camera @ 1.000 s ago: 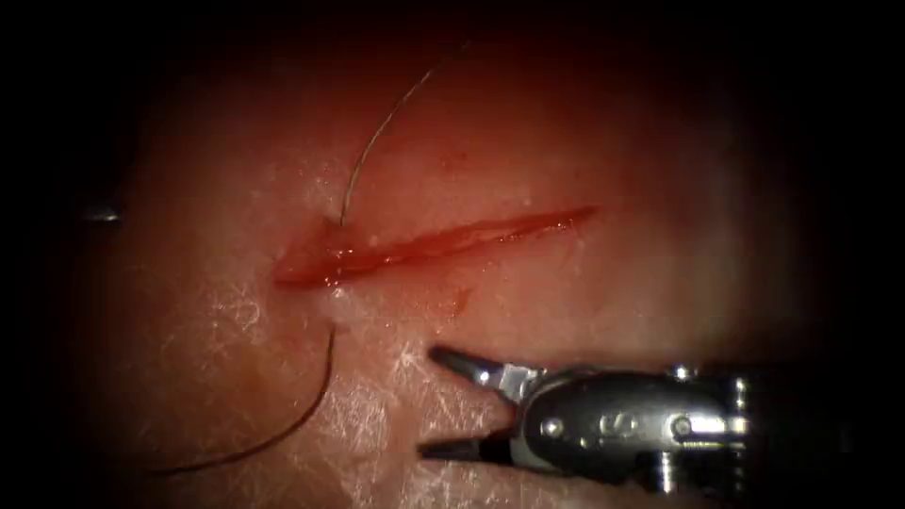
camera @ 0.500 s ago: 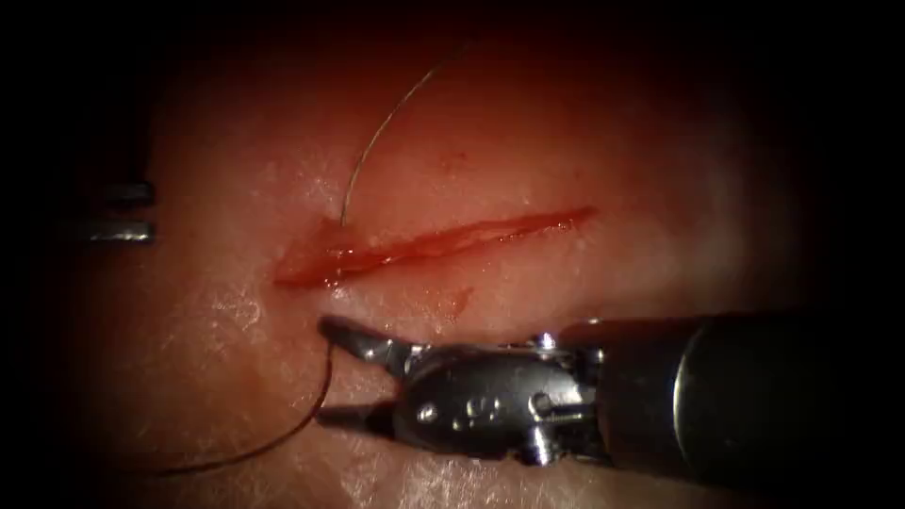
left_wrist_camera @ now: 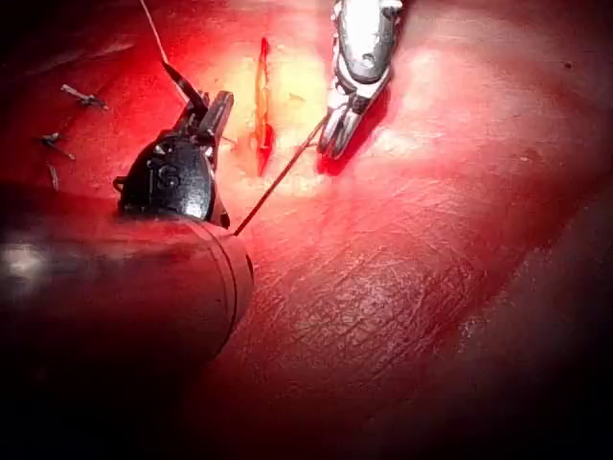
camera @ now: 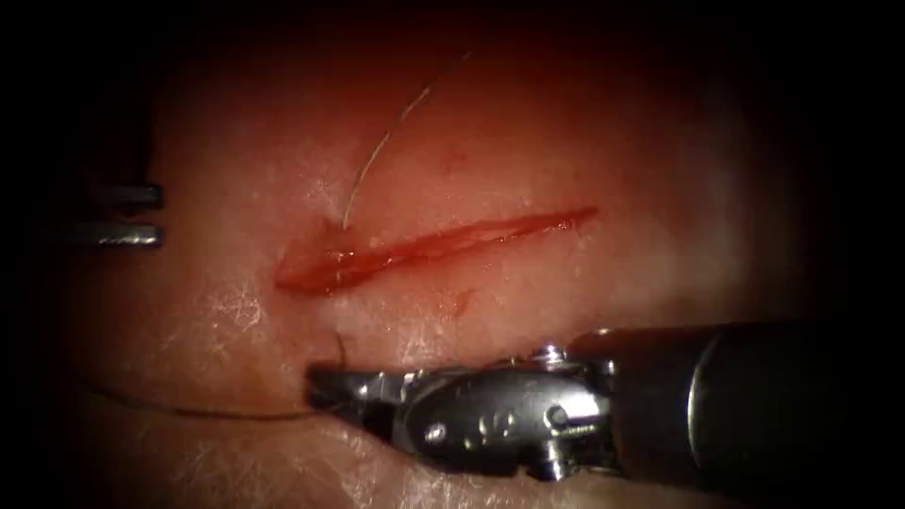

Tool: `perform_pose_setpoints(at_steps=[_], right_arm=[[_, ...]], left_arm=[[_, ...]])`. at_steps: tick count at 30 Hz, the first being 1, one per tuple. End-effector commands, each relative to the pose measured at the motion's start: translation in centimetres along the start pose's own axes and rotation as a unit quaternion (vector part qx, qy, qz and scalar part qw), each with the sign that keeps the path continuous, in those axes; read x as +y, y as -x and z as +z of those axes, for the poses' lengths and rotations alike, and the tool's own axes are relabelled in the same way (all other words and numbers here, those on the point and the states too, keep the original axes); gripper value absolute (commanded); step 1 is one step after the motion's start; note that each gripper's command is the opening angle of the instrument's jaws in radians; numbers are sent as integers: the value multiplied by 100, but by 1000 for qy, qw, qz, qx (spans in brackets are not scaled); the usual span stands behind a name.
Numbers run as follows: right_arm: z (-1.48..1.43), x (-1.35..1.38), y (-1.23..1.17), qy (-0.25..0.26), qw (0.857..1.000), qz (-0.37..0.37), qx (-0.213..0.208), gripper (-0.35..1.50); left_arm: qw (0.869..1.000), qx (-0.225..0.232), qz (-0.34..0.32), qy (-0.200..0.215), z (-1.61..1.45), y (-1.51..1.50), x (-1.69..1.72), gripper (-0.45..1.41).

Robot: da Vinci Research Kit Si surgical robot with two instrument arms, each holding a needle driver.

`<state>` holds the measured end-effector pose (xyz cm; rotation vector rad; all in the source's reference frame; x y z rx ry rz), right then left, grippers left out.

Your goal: Wound Closure

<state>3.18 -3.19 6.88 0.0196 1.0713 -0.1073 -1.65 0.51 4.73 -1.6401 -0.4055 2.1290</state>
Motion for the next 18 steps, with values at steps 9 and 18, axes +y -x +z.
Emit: perform_pose_setpoints(at_steps=[9, 18], right_arm=[[-88, -81, -67, -56, 998, 23, -4, -35], [-93, -74, -103, -34, 998, 49, 37, 116]], left_arm=[[1000, -2, -2, 1, 10, 10, -1, -45], [1000, -3, -2, 7, 13, 14, 0, -45]])
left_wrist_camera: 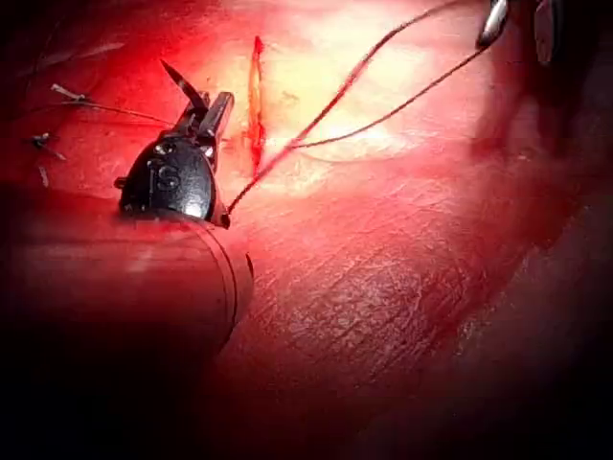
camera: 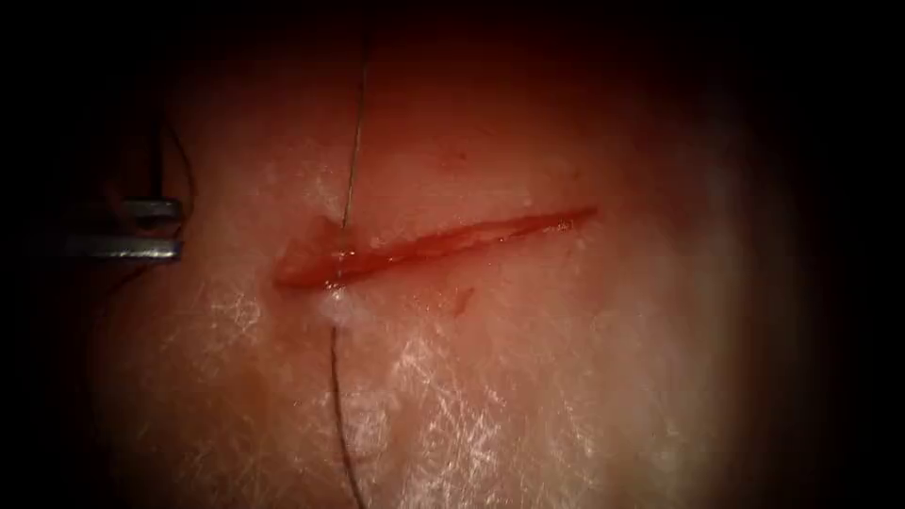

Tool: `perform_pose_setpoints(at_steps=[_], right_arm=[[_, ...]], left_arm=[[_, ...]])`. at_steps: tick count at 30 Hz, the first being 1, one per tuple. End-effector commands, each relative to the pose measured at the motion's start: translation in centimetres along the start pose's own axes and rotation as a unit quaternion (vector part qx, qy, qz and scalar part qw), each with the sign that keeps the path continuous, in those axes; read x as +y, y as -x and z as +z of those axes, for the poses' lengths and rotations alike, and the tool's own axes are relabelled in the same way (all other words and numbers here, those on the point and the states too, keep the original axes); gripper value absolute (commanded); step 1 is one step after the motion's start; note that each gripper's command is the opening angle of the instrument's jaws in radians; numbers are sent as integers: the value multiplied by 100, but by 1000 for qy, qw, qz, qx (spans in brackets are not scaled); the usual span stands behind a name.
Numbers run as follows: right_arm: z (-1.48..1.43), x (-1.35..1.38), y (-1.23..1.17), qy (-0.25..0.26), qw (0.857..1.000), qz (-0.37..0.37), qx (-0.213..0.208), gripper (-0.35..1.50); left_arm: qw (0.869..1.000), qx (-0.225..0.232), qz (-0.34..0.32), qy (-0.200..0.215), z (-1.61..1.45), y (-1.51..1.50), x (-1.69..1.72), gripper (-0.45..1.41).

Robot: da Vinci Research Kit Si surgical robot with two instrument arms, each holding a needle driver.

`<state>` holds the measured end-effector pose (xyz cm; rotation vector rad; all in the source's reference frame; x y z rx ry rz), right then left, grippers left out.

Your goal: Wound Closure

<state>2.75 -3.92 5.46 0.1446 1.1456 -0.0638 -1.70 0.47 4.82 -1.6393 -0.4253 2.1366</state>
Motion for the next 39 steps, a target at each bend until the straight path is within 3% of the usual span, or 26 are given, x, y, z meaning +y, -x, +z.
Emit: perform_pose_setpoints(at_steps=[1, 6, 10, 13, 19, 28, 35, 39], right_arm=[[4, 3, 12, 8, 1000, 6, -6, 120], [-13, 24, 39, 22, 1000, 12, -8, 116], [-9, 47, 65, 37, 999, 16, -17, 116], [5, 66, 82, 49, 998, 20, -23, 116], [68, 95, 107, 84, 996, 20, -37, 114], [115, 105, 122, 113, 993, -1, -33, 113], [131, 111, 120, 126, 991, -9, -33, 109], [138, 110, 120, 124, 992, -18, -33, 86]], left_arm=[[1000, 1, -1, 0, 6, 6, -1, -45], [1000, 1, -1, 1, 5, 7, -3, -45], [1000, -3, 0, 4, 4, 8, -4, -45], [1000, -4, 0, 2, 1, 10, -7, -45], [1000, -5, 1, 0, 0, 12, -8, -45], [1000, -6, 1, 1, 0, 12, -8, -45], [1000, -6, 1, 0, 1, 12, -7, -45], [1000, -6, 2, 0, 1, 12, -7, -45]])
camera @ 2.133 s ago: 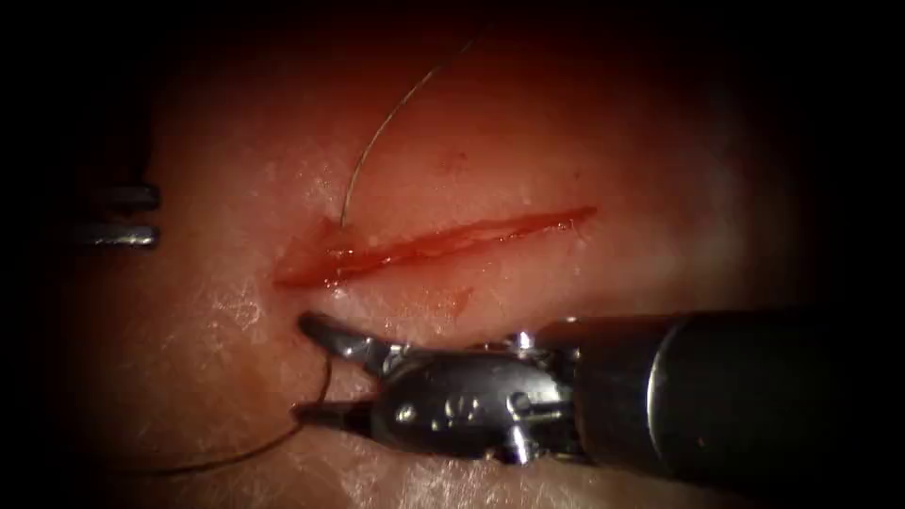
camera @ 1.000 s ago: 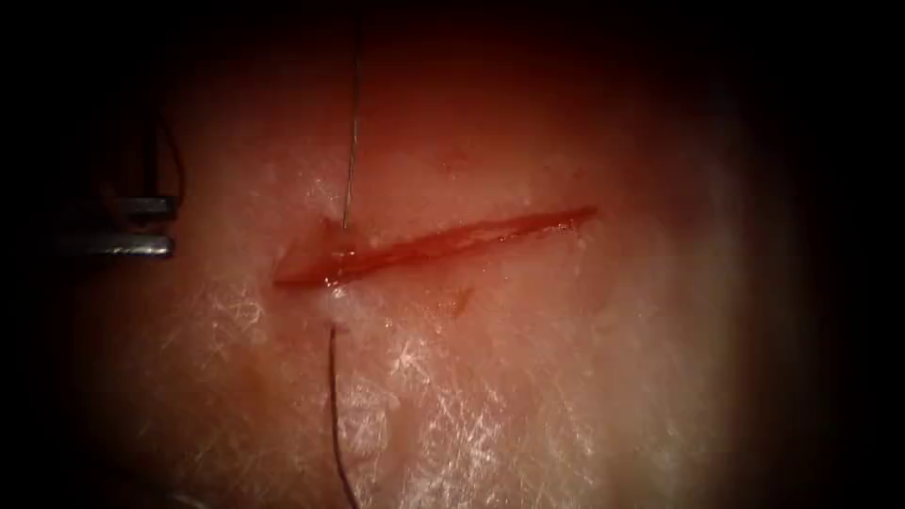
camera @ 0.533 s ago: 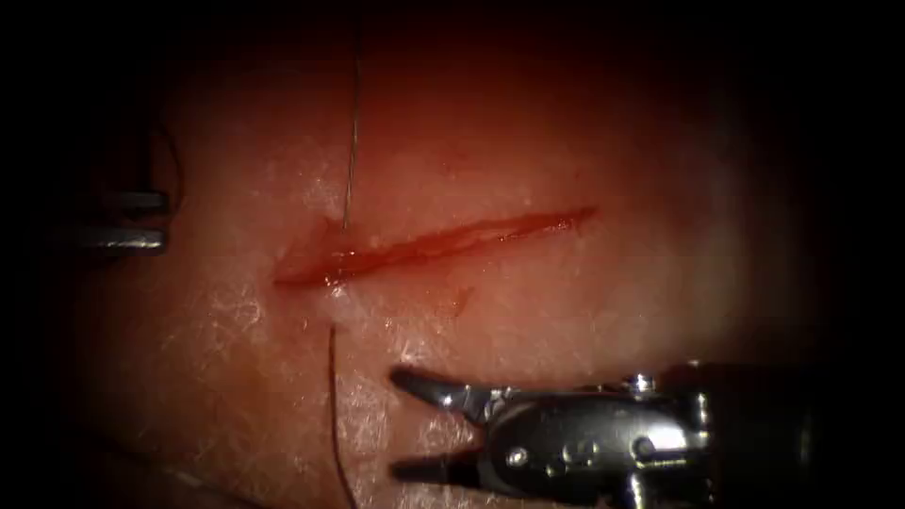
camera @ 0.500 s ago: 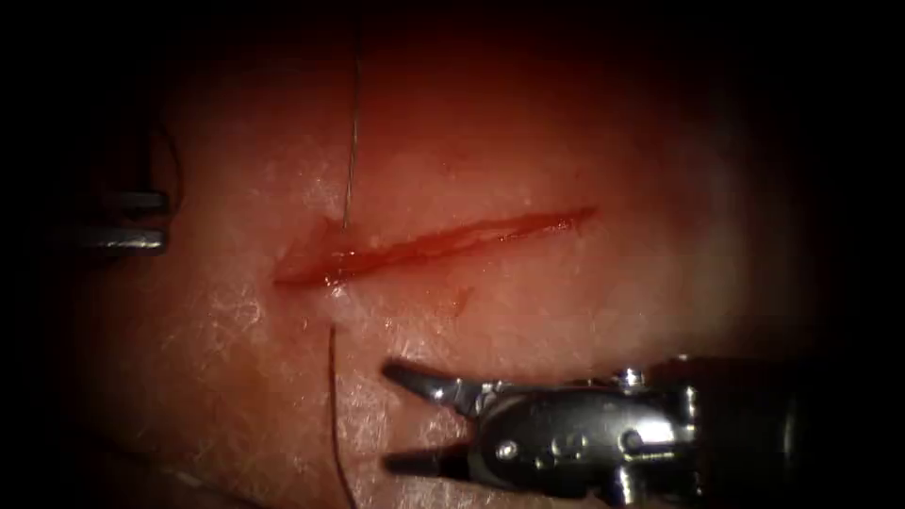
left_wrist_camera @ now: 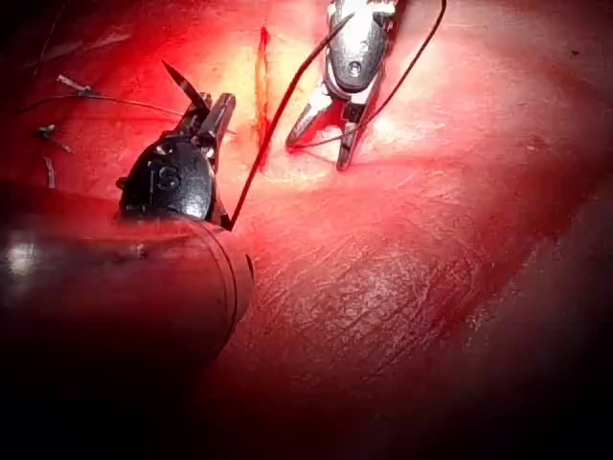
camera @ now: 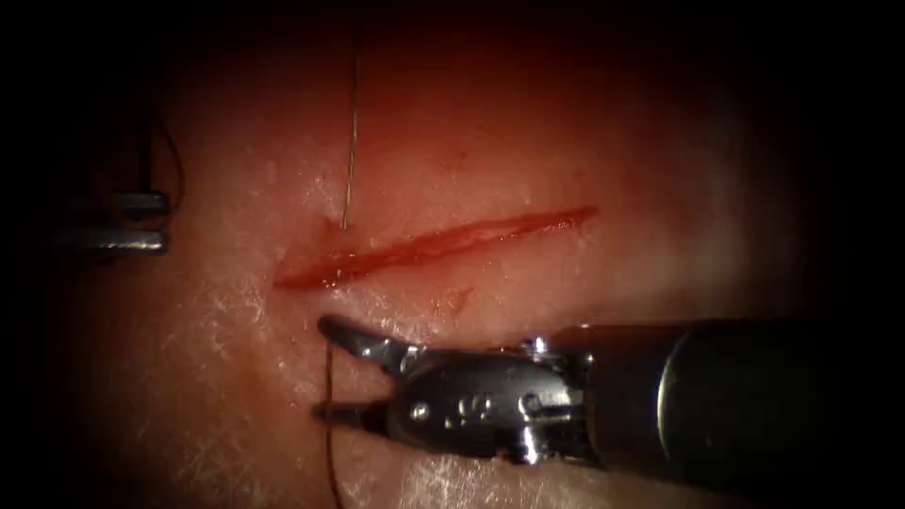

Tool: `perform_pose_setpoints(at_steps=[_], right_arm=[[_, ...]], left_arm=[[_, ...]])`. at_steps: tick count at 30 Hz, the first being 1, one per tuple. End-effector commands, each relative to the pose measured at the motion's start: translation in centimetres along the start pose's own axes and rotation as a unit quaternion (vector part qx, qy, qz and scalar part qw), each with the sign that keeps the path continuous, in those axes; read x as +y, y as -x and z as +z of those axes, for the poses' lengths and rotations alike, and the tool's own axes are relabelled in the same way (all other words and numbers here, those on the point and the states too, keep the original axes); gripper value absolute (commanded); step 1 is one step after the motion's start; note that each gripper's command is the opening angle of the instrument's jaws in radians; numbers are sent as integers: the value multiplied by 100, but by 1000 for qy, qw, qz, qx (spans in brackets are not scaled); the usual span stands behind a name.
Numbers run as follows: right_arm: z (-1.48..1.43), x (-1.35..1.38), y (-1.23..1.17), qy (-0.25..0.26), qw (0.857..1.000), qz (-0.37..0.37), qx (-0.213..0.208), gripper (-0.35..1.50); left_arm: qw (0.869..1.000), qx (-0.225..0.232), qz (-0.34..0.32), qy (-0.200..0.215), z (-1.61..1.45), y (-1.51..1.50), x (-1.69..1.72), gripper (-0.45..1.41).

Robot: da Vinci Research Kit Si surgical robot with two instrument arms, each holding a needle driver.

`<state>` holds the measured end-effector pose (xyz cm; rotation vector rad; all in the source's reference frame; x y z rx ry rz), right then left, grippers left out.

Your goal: Wound Closure

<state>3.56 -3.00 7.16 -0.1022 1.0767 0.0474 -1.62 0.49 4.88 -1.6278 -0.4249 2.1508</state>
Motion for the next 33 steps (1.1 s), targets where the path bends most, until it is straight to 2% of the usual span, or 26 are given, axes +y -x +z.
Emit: perform_pose_setpoints(at_steps=[1, 2, 3, 4, 7, 11, 14, 17, 19, 24, 33], right_arm=[[10, -8, 0, -9, 1000, -14, 5, 59], [9, -9, 0, -22, 1000, -20, 6, 14], [8, -9, 0, -32, 999, -29, 10, -23], [7, -10, 1, -43, 998, -32, 12, -35], [-2, -14, 2, -75, 996, -42, 1, -35], [-28, -26, 4, -88, 995, -50, -4, -35], [-55, -41, 9, -100, 993, -64, -26, -35], [-105, -72, 14, -118, 990, -72, -39, -35], [-127, -88, 10, -127, 989, -70, -41, -35], [-148, -117, -9, -159, 983, -74, -55, -35], [-155, -146, -21, -220, 970, -77, -61, -35]], left_arm=[[1000, 0, 0, 1, 7, 7, -1, -45], [1000, -1, 0, 1, 7, 7, -1, -45], [1000, -1, 0, 1, 7, 7, -1, -45], [1000, -1, 0, 1, 7, 7, -1, -45], [1000, -3, 0, 1, 7, 7, -1, -45], [1000, -2, 0, 2, 6, 7, -1, -45], [1000, -2, 0, 3, 4, 7, -1, -45], [1000, -5, 1, 5, 2, 8, -2, -45], [1000, -8, 2, 7, -2, 10, -1, -45], [1000, -17, 8, 11, -5, 21, 7, -45], [999, -26, 9, 19, -3, 40, 15, -45]])
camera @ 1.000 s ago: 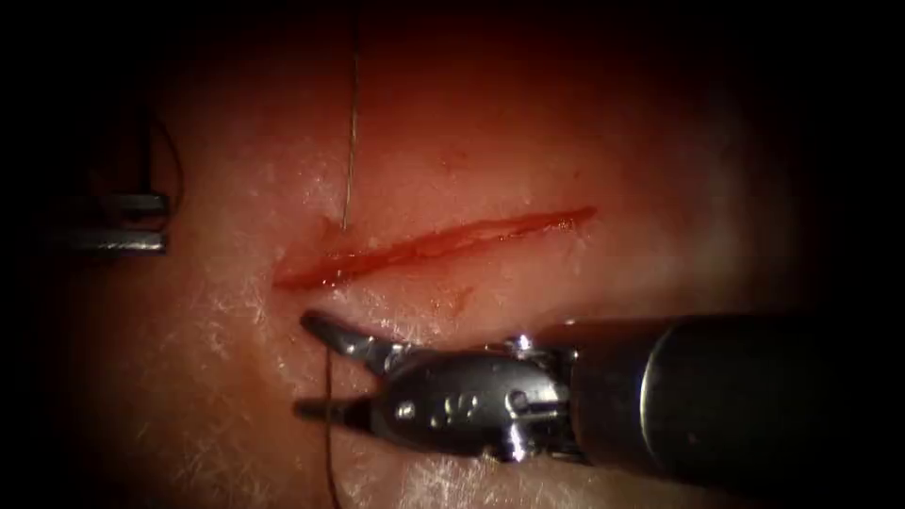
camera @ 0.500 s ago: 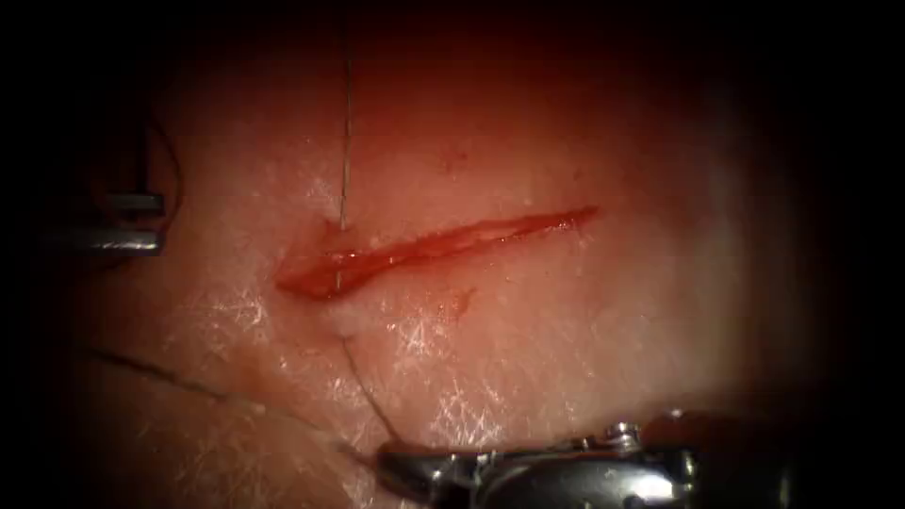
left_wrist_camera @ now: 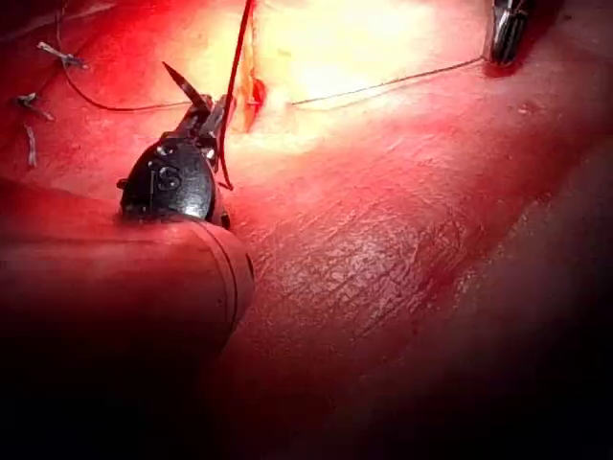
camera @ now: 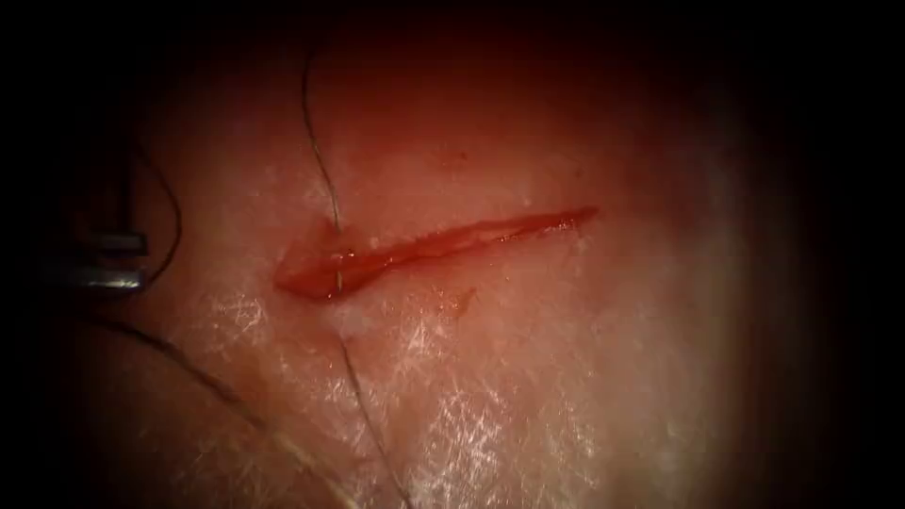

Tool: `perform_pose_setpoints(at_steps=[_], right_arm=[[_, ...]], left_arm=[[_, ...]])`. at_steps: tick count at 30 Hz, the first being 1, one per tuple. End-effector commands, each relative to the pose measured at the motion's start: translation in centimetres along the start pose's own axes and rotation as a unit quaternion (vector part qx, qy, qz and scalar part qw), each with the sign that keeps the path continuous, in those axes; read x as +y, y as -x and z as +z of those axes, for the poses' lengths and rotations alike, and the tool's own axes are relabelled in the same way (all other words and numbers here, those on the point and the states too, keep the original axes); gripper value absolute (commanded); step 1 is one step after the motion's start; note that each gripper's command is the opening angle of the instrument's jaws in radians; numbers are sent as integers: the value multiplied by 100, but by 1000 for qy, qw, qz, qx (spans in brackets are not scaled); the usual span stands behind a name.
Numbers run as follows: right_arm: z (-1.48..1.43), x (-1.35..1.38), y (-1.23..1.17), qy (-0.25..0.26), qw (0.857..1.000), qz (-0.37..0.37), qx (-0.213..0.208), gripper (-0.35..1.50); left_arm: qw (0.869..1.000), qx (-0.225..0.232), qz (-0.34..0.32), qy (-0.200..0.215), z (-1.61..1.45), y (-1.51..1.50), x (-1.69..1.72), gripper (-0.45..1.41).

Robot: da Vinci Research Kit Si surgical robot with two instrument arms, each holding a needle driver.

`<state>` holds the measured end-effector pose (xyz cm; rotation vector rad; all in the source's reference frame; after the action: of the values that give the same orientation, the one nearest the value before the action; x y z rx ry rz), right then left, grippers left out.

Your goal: Wound Closure

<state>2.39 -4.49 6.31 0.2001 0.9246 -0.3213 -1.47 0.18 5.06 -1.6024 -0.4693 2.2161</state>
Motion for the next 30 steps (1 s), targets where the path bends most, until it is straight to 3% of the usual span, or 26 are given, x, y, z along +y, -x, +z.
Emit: perform_pose_setpoints(at_steps=[1, 3, 4, 5, 6, 12, 16, 19, 25, 26, 30], right_arm=[[7, -17, -7, -35, 999, 2, 10, -35], [4, -17, -10, -42, 999, 14, 12, -32], [-1, -12, -9, -21, 999, 24, 27, 52], [-4, -10, -8, -8, 999, 33, 36, 86], [-10, -6, -6, 6, 998, 42, 44, 104], [-53, 19, 9, 36, 996, 56, 53, 128], [-81, 26, 24, 46, 994, 62, 74, 125], [-83, 46, 30, 91, 990, 76, 83, 119], [-15, 121, 32, 164, 984, 38, 49, 104], [1, 139, 32, 176, 983, 17, 39, 104], [25, 166, 37, 199, 979, -9, 31, 113]], left_arm=[[1000, 1, 1, 2, 6, 8, 0, -45], [1000, 0, 3, 3, 5, 12, 0, -45], [1000, -1, 4, 3, 3, 15, 2, -45], [1000, -1, 5, 4, 3, 17, 3, -45], [1000, -1, 3, 4, 2, 19, 4, -45], [1000, -1, 6, 7, -1, 31, 10, -45], [1000, -3, 7, 7, -1, 32, 10, -45], [1000, -3, 7, 8, 1, 33, 10, -45], [1000, -3, 8, 10, 3, 34, 12, -45], [1000, -3, 8, 10, 3, 34, 12, -45], [1000, -3, 8, 10, 3, 34, 12, -45]])
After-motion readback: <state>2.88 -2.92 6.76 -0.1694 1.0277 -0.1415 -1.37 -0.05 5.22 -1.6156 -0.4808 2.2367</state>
